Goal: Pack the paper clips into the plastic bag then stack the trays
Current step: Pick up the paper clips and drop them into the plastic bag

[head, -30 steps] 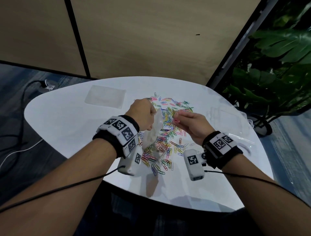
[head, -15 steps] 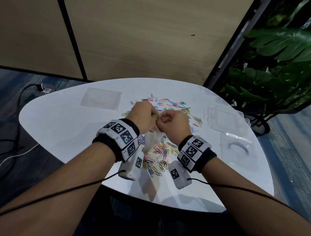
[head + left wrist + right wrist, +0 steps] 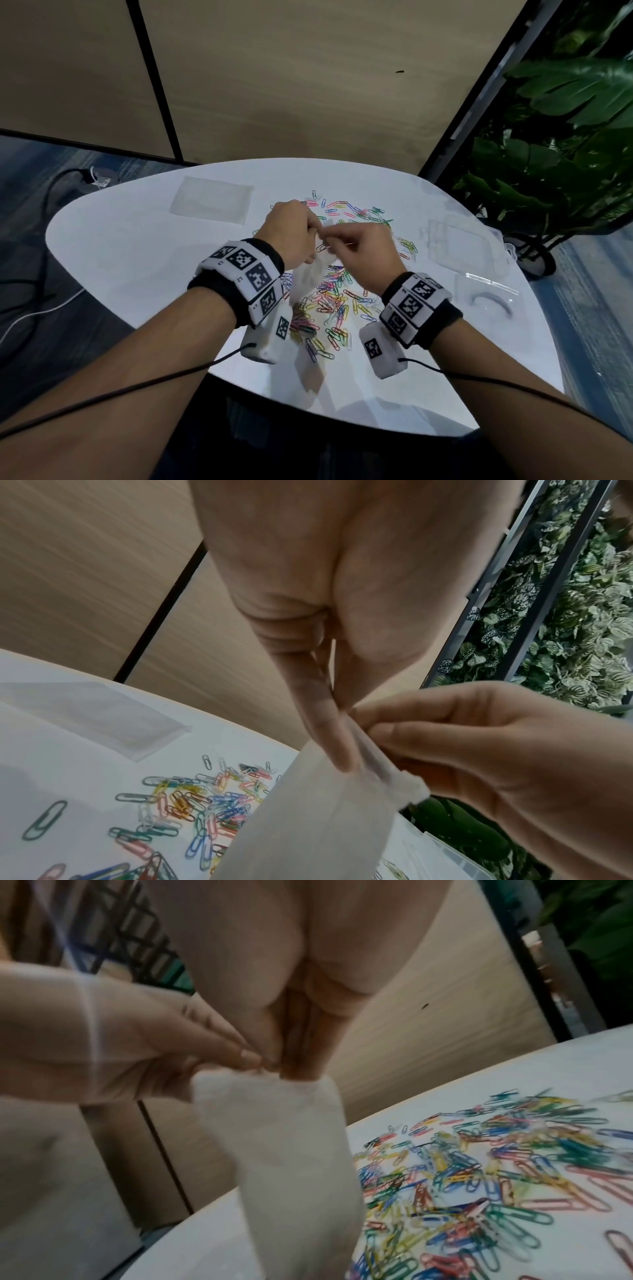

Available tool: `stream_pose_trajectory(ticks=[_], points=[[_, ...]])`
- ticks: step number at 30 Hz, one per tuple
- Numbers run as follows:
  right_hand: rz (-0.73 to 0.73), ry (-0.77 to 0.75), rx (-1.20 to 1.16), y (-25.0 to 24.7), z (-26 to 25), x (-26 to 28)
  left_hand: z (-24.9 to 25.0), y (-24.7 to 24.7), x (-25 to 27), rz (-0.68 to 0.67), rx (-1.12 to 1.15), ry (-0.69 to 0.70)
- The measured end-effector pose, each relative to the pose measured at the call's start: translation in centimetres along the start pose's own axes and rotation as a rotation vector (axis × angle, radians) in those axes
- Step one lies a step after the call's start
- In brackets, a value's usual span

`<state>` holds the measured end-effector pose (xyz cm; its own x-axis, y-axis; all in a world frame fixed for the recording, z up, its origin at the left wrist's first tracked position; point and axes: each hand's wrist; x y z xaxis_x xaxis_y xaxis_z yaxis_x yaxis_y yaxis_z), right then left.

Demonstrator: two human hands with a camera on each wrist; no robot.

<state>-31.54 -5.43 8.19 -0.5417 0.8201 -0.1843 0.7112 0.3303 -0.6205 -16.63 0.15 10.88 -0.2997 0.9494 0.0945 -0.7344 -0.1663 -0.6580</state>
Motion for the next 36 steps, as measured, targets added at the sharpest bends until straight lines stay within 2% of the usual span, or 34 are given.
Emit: stream_pose_trajectory(ticks=[2, 3, 4, 6, 7, 8, 10, 13, 15, 18, 22, 25, 27, 29, 34, 36], points=[[0.13, 0.087, -0.068, -1.5, 1.4, -0.1, -0.2, -0.3, -0.1, 0.02, -0.003, -0.007], [0.14, 0.15, 0.019, -2.4, 2.7, -0.2, -0.3, -0.5, -0.1, 0.022, -0.011, -0.009], [0.067, 0.242, 0.191, -3.2, 4.3, -0.1, -0.5, -0.6, -0.1, 0.022, -0.017, -0.011], [-0.243, 0.491, 0.574, -4.0, 7.5, 1.1, -0.6, -0.8, -0.1, 0.023, -0.022, -0.015], [-0.396, 0.628, 0.687, -3.9, 9.0, 2.1, -0.7, -0.8, -0.1, 0.023, -0.025, -0.016], [-0.504, 0.738, 0.748, -3.7, 10.0, 3.2, -0.8, -0.9, -0.2, 0.025, -0.027, -0.016], [-0.578, 0.829, 0.764, -2.3, 11.5, 4.7, -0.8, -0.9, -0.3, 0.029, -0.025, -0.023], [-0.529, 0.761, 0.8, 0.5, 12.1, 5.5, -0.8, -0.9, -0.4, 0.027, -0.025, -0.031], [-0.497, 0.62, 0.825, 2.2, 11.8, 5.5, -0.8, -0.9, -0.3, 0.024, -0.038, -0.028], [-0.534, 0.397, 0.758, 4.2, 11.0, 5.4, -0.9, -0.9, -0.3, 0.019, -0.065, -0.021], [-0.408, 0.14, 0.787, 5.2, 11.0, 5.0, -1.1, -1.2, -0.1, 0.016, -0.068, -0.017], [-0.404, -0.003, 0.881, 5.1, 11.2, 4.8, -1.1, -1.3, -0.1, 0.02, -0.059, -0.027], [-0.398, 0.011, 0.886, 4.8, 11.2, 4.5, -1.1, -1.2, -0.1, 0.012, -0.063, -0.024], [-0.338, 0.13, 0.782, 4.2, 11.0, 3.9, -1.0, -1.2, -0.1, 0.002, -0.066, -0.026], [-0.189, 0.511, 0.364, 1.3, 11.5, 2.7, -1.1, -1.0, -0.1, -0.003, -0.071, -0.034], [-0.112, 0.653, 0.047, 0.1, 10.8, 1.9, -1.1, -1.0, -0.1, -0.006, -0.079, -0.033]])
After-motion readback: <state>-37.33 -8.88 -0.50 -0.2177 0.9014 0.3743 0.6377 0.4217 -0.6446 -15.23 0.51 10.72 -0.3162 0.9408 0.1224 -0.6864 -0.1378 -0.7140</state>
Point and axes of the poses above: each hand's wrist, its own x-axis away from the middle knuckle, its own y-axis out of the palm, z = x × y, and after that the axes turned 2 degrees about z, right-handed
